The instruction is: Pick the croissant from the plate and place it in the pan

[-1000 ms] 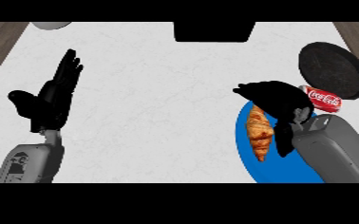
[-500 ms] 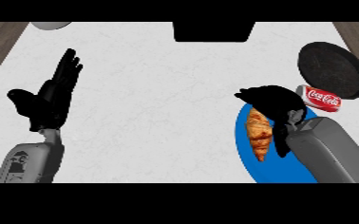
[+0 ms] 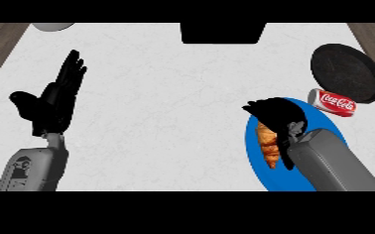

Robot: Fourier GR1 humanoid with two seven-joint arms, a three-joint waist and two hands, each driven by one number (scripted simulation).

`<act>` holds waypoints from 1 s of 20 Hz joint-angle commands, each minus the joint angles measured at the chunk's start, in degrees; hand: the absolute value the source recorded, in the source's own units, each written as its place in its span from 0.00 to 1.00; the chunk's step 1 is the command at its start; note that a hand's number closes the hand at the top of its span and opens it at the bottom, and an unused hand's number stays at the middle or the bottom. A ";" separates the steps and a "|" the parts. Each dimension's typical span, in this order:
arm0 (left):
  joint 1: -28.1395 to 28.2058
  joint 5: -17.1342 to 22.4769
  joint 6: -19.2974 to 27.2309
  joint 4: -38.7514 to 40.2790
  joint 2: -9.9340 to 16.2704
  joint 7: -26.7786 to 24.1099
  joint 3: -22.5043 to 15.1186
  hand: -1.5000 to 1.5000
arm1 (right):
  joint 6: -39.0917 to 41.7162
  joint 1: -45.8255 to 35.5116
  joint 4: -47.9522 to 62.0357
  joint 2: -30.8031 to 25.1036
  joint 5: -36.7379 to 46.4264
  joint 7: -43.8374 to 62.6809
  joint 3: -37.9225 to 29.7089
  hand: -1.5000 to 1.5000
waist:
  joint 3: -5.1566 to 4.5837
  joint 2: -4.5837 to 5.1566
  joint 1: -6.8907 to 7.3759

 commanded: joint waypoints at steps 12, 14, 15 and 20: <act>-0.88 -0.26 -1.58 -1.51 -0.71 2.01 1.01 0.50 | -5.65 -3.45 11.59 0.89 7.75 -16.56 1.96 1.00 | 0.01 0.05 0.26; -2.71 -2.50 -0.02 2.02 -2.00 0.01 0.20 0.50 | 0.20 -0.20 1.59 -2.17 6.43 -15.57 -0.16 1.00 | -0.01 -0.04 -0.30; 0.13 -0.93 -1.90 3.92 -1.91 -4.05 1.52 0.50 | -1.21 -0.65 1.91 -0.39 7.42 -16.12 0.79 1.00 | -0.01 -0.01 -0.14; -0.42 -0.65 -1.45 1.55 -0.51 -0.33 2.07 0.50 | -13.05 -1.69 10.68 14.30 5.92 5.37 -15.34 1.00 | 0.04 0.15 -0.54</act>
